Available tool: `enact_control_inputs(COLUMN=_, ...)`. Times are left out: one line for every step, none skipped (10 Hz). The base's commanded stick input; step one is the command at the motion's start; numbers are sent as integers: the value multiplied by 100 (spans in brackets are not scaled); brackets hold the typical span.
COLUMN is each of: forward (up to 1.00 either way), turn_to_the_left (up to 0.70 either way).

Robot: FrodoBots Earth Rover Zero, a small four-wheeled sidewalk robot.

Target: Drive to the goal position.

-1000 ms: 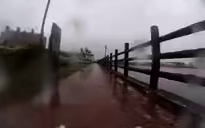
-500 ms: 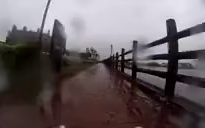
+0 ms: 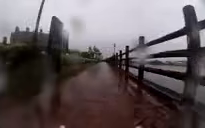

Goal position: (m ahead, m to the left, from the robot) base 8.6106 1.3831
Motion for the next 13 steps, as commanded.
enact_control_inputs(forward=70, turn_to_the_left=0)
enact_control_inputs(forward=70, turn_to_the_left=0)
enact_control_inputs(forward=70, turn_to_the_left=1)
enact_control_inputs(forward=70, turn_to_the_left=24)
enact_control_inputs(forward=70, turn_to_the_left=23)
enact_control_inputs(forward=70, turn_to_the_left=11)
enact_control_inputs(forward=70, turn_to_the_left=2)
enact_control_inputs(forward=70, turn_to_the_left=0)
enact_control_inputs(forward=70, turn_to_the_left=0)
enact_control_inputs(forward=70, turn_to_the_left=0)
enact_control_inputs(forward=70, turn_to_the_left=0)
enact_control_inputs(forward=70, turn_to_the_left=0)
enact_control_inputs(forward=70, turn_to_the_left=0)
